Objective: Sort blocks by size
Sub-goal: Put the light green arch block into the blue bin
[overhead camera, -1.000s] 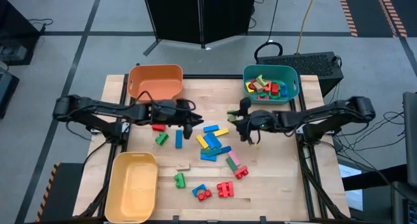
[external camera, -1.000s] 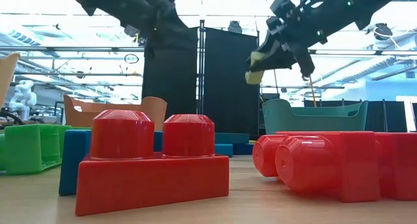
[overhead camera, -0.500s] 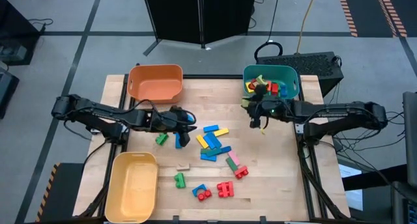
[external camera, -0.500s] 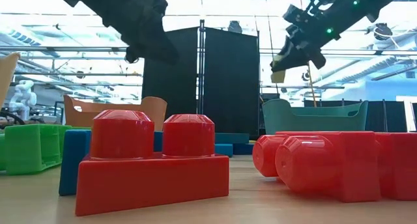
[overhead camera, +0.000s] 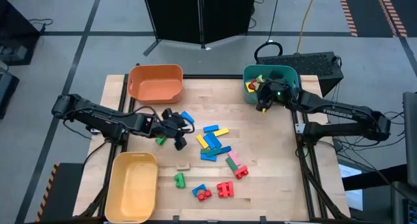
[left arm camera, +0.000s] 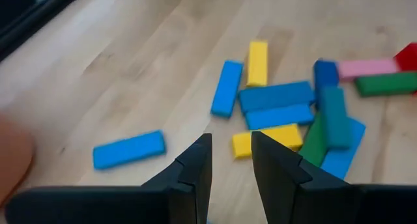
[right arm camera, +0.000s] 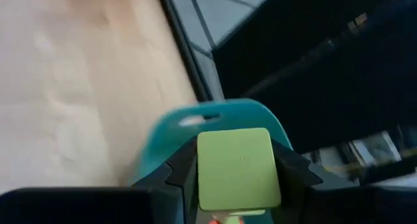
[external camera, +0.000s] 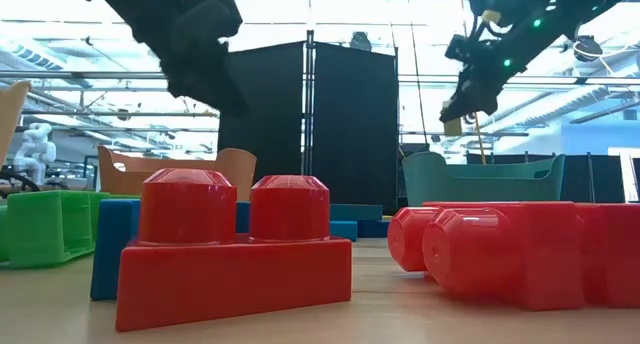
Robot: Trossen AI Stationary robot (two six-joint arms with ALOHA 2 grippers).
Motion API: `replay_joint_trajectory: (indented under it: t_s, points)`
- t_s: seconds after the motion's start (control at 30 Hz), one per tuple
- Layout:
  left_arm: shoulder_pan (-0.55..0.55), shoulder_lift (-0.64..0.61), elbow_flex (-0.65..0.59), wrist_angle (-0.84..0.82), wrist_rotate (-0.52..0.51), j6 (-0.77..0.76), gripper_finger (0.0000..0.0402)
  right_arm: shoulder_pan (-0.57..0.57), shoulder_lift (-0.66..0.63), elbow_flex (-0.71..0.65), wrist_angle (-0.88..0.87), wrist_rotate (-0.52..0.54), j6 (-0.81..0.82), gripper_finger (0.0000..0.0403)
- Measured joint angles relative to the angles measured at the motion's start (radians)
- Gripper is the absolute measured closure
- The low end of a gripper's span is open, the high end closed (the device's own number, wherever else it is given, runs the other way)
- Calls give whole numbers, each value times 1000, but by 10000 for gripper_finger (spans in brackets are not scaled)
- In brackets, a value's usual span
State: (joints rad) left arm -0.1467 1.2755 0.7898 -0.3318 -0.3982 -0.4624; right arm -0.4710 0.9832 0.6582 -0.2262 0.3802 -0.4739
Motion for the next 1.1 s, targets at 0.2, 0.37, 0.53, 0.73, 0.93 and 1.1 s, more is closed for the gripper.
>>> replay_joint_trajectory:
  t_s: [0.2,0.37,0.53,0.73,0.93,1.1]
  points:
    - [0,0,0,-73,-3,-52,299,-175,51,0,-5,-142,49,280]
    - [0,0,0,-75,-3,-52,299,-283,113,0,6,-179,67,279]
    - [0,0,0,-75,-3,-54,299,-362,188,0,39,-198,72,278]
    - [0,0,0,-78,-3,-52,299,-428,286,0,42,-278,144,277]
    - [0,0,0,-80,-2,-6,299,-446,348,0,60,-278,153,269]
    - [0,3,0,-86,-2,-2,299,-446,353,0,96,-280,151,238]
